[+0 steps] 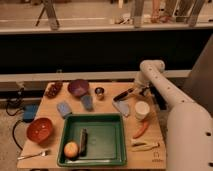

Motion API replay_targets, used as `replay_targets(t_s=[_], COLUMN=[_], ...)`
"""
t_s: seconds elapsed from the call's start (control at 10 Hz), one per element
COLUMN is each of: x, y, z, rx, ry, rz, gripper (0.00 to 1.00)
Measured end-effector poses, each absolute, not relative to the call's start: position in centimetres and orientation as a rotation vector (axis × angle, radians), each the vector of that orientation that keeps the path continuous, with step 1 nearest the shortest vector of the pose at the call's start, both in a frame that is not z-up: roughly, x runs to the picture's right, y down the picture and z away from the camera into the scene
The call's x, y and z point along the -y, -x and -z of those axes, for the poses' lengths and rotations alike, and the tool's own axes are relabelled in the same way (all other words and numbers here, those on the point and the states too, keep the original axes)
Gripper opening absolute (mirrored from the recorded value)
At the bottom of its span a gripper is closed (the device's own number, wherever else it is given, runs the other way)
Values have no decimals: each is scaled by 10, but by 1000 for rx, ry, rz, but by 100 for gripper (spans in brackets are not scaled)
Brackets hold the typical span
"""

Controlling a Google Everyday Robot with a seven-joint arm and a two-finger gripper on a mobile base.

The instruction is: Place brush in table surface

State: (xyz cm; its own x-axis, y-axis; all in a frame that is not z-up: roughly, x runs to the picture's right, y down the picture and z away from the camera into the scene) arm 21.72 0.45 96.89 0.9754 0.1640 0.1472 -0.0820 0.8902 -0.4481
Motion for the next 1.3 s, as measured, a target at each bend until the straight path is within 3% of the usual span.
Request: replay_targets(t_s=[1.3], x=[12], y=[-197], z=[-925], rx=[345], ry=[441], rz=[-166], gripper=[2])
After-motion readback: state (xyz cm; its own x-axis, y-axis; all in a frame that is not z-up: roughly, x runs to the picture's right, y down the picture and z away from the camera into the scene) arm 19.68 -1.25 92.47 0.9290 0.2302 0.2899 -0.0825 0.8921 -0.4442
